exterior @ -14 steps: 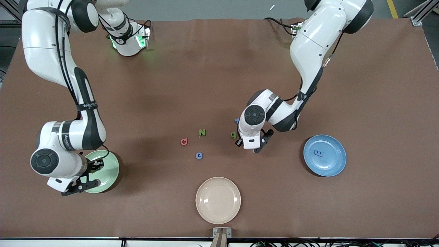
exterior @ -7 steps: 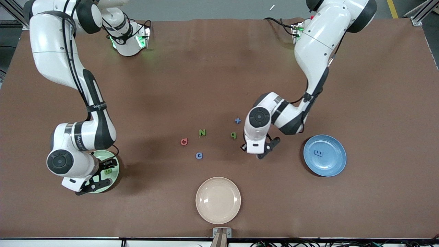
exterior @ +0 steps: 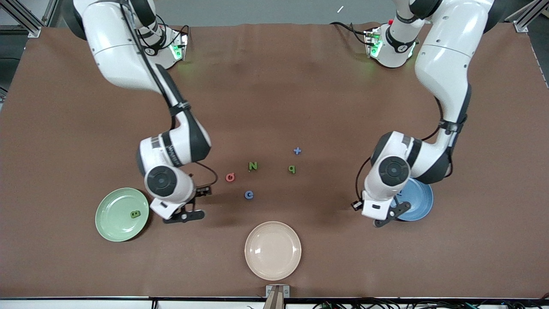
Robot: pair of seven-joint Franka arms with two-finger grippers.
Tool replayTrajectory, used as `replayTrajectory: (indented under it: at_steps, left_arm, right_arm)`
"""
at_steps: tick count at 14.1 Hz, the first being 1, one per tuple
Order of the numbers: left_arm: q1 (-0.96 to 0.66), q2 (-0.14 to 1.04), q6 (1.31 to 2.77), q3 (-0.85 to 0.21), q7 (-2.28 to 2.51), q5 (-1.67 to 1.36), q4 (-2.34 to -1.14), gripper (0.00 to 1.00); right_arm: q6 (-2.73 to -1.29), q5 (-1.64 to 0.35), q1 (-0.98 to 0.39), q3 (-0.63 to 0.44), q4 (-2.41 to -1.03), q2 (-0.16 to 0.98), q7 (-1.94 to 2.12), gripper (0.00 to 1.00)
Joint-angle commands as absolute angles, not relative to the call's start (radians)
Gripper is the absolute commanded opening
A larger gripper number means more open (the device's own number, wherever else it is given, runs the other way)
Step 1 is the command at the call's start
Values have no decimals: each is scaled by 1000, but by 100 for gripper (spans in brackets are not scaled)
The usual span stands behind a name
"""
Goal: Sort upper and lower case letters into plates
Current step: 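Drop the n on the blue plate while the right gripper grasps pink Q, then grasp the green b with the left gripper while the right gripper places Q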
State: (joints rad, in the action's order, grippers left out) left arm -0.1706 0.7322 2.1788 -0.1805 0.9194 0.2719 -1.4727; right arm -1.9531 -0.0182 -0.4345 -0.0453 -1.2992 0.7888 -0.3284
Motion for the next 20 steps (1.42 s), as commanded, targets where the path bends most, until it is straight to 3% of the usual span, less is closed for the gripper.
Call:
replayTrajectory:
  at_steps: [1,6,7,10,11,13,17,19,20]
  left_arm:
    - [-109,698,2137,-192,772,291,-1511,0]
    - [0,709,2137,-189,514,291,-1563,2]
    - [20,713,2138,-190,502,291,-1560,12]
    - [26,707,2137,-192,502,285,-1563,95]
    - [25,698,2135,-196,502,285,-1563,100]
    - [14,664,2093,-204,505,288,-1557,100]
    - [-52,683,2085,-327,641,278,-1549,100]
    - [-162,686,2091,-331,690,278,-1548,99]
    - [-214,687,2091,-331,719,281,-1548,94]
  right_arm:
    - [-1998,-74,-506,-55,-1357,765,-553,87]
    - [-2259,-74,-584,-55,-1587,720,-724,87]
    - [-2264,-74,-586,-57,-1601,713,-735,87]
    - [-2270,-74,-580,-61,-1631,704,-736,86]
    - [-2282,-74,-578,-61,-1638,704,-745,84]
    - [-2315,-74,-580,-61,-1658,704,-765,83]
    - [-2332,-74,-587,-61,-1675,706,-769,77]
    - [-2332,-72,-588,-61,-1675,707,-769,66]
    - [-2332,-72,-588,-61,-1675,707,-769,59]
